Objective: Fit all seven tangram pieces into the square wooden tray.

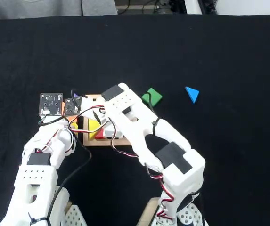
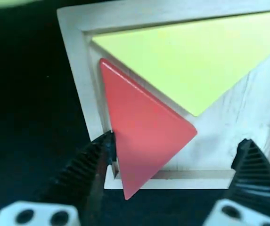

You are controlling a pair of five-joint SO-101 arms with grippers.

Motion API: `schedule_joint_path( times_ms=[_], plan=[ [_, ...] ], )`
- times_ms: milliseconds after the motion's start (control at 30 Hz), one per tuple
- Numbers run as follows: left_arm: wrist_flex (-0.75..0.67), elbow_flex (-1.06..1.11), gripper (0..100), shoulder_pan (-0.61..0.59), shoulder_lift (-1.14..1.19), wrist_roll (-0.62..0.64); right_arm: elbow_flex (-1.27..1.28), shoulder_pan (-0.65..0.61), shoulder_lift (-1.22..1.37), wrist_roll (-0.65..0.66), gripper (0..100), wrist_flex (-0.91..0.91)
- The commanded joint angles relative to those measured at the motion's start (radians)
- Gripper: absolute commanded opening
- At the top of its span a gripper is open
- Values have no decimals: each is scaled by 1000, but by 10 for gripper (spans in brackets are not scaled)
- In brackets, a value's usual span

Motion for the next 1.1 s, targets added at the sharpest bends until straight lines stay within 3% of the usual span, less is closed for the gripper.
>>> schedule_joint_path(
  times_ms=[0, 233, 433, 533, 700, 833, 1067],
  plan=[
    [-23, -4, 137, 15, -2, -11, -22, -11, -27, -3, 371, -6],
    [-23, -4, 137, 15, -2, -11, -114, 66, -151, -3, 334, 91],
    [-23, -4, 137, 15, -2, -11, -145, 187, -216, -11, 4, 121],
    [-23, -4, 137, 15, -2, -11, -120, 241, -231, -9, 51, 143],
    [-23, -4, 137, 15, -2, -11, -44, 298, -271, -9, 11, 149],
    [-23, -4, 137, 15, -2, -11, 114, 331, -364, -31, 11, 26],
    [-23, -4, 137, 15, -2, -11, 615, 296, -496, -132, 11, -448]
  ],
)
